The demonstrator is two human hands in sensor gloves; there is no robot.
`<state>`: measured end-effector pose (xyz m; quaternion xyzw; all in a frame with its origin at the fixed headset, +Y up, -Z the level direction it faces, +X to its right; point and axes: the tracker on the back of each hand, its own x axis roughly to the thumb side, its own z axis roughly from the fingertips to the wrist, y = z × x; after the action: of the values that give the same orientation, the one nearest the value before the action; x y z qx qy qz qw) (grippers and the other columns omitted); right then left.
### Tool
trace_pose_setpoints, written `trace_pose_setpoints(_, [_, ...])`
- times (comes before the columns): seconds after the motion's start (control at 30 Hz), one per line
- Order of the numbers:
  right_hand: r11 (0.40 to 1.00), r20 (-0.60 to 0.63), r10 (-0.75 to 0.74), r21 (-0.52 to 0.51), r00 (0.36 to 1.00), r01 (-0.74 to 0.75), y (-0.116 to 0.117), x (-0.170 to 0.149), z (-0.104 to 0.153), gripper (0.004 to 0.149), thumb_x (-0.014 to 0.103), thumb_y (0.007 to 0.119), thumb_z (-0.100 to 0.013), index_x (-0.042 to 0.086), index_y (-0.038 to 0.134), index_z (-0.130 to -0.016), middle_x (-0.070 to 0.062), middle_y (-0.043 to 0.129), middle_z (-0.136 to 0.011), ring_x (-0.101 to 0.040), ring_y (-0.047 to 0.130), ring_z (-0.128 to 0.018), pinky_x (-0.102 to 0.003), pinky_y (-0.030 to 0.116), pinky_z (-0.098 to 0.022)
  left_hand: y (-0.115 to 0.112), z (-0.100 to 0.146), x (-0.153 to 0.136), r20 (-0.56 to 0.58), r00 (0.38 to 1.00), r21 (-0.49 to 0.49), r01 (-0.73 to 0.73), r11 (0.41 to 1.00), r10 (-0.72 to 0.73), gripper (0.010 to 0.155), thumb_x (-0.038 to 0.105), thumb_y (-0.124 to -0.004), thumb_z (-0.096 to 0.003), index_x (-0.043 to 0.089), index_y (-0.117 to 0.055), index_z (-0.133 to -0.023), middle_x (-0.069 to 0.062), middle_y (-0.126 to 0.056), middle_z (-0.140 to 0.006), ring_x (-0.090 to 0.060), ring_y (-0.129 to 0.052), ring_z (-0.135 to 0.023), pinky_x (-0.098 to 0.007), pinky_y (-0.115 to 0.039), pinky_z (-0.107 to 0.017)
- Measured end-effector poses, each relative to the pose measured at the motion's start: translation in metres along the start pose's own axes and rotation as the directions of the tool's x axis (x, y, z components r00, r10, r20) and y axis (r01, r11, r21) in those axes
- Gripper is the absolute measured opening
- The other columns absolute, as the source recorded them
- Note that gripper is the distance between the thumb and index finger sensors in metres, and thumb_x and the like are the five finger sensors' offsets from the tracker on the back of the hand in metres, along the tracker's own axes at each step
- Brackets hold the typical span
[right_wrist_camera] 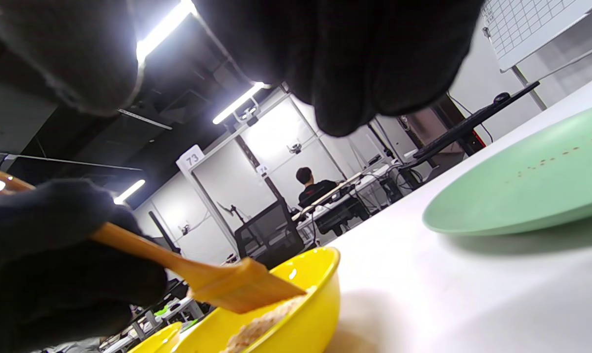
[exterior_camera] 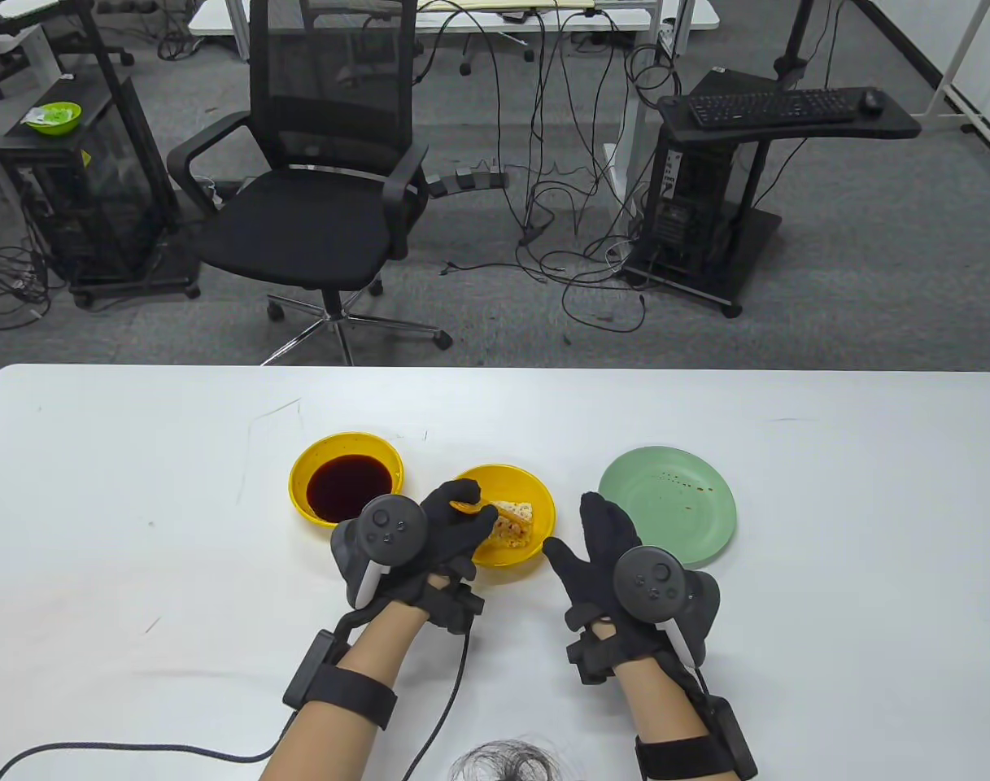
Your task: Dip brush into soy sauce and glaze onto rice cake
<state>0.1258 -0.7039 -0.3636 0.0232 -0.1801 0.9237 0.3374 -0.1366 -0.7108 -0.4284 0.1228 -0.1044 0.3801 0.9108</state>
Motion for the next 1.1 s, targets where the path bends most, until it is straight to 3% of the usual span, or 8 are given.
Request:
trace_pose_setpoints(0.3, [1.000,-0.005,0.006,0.005,1.000,-0.006,0.000,0.001,0.000,0.076,0.058,0.083,-0.047,0.011,0.063,-0.104,-0.021,0.072,-0.104,-0.042,0.087,-0.082,-0.053,0.079,-0.056,0.027,0.002,-0.001,0.033,0.998,-0.019,0.061,0.998,-0.060,0.050,0.055,-0.087,-0.0412,0.024,-0.082,-0.081,-0.008,-0.097,-0.084,-0.021,-0.115,-0.064,-0.036,-0.095,-0.051])
trace_pose_setpoints(0.43, [1.000,-0.004,0.010,0.008,1.000,-0.010,0.001,0.001,0.000,0.076,0.058,0.083,-0.047,0.011,0.063,-0.104,-0.021,0.072,-0.104,-0.042,0.087,-0.082,-0.053,0.079,-0.056,0.014,-0.002,0.000,0.023,1.000,0.000,-0.013,1.000,0.013,0.054,0.052,-0.088,-0.0413,0.023,-0.079,-0.086,-0.010,-0.093,-0.089,-0.022,-0.112,-0.071,-0.036,-0.093,-0.055])
trace_pose_setpoints(0.53, [1.000,-0.006,0.013,0.009,1.000,-0.013,0.000,0.000,0.000,0.076,0.058,0.083,-0.047,0.011,0.063,-0.104,-0.021,0.071,-0.104,-0.042,0.087,-0.082,-0.053,0.079,-0.056,0.002,-0.002,-0.002,0.013,1.000,-0.032,0.012,0.999,-0.012,0.054,0.051,-0.088,-0.0412,0.023,-0.079,-0.086,-0.010,-0.093,-0.089,-0.023,-0.112,-0.071,-0.036,-0.093,-0.055])
trace_pose_setpoints(0.77, [1.000,-0.013,0.014,0.015,1.000,-0.014,0.001,0.000,0.000,0.076,0.058,0.083,-0.047,0.011,0.063,-0.104,-0.021,0.071,-0.104,-0.042,0.087,-0.082,-0.053,0.078,-0.056,0.030,-0.003,-0.005,0.033,0.998,-0.025,0.062,0.998,-0.061,0.050,0.055,-0.086,-0.0419,0.026,-0.082,-0.082,-0.008,-0.096,-0.086,-0.022,-0.113,-0.066,-0.037,-0.093,-0.053])
trace_pose_setpoints(0.93, [1.000,-0.008,0.021,0.014,1.000,-0.021,0.000,0.000,0.000,0.076,0.058,0.083,-0.047,0.011,0.063,-0.104,-0.021,0.071,-0.104,-0.042,0.087,-0.082,-0.053,0.078,-0.056,0.010,-0.006,-0.007,-0.010,0.997,-0.021,-0.081,0.997,0.081,0.053,0.051,-0.087,-0.0422,0.024,-0.077,-0.087,-0.011,-0.090,-0.092,-0.024,-0.110,-0.073,-0.038,-0.091,-0.057])
trace_pose_setpoints(1.0, [1.000,-0.008,0.023,0.012,1.000,-0.023,0.000,-0.001,0.000,0.076,0.058,0.083,-0.047,0.011,0.063,-0.104,-0.021,0.071,-0.104,-0.042,0.087,-0.082,-0.053,0.078,-0.056,0.002,-0.005,-0.007,-0.024,0.998,-0.053,-0.054,0.997,0.052,0.053,0.050,-0.087,-0.0422,0.023,-0.077,-0.087,-0.012,-0.090,-0.092,-0.025,-0.110,-0.073,-0.038,-0.091,-0.057])
trace_pose_setpoints(1.1, [1.000,-0.012,0.022,0.012,1.000,-0.022,0.000,-0.001,-0.001,0.076,0.058,0.083,-0.047,0.011,0.063,-0.104,-0.021,0.071,-0.104,-0.042,0.087,-0.082,-0.053,0.078,-0.056,0.010,-0.004,-0.008,-0.017,0.999,-0.052,0.029,0.998,-0.030,0.053,0.053,-0.083,-0.0435,0.022,-0.077,-0.086,-0.012,-0.092,-0.089,-0.024,-0.111,-0.069,-0.038,-0.092,-0.054])
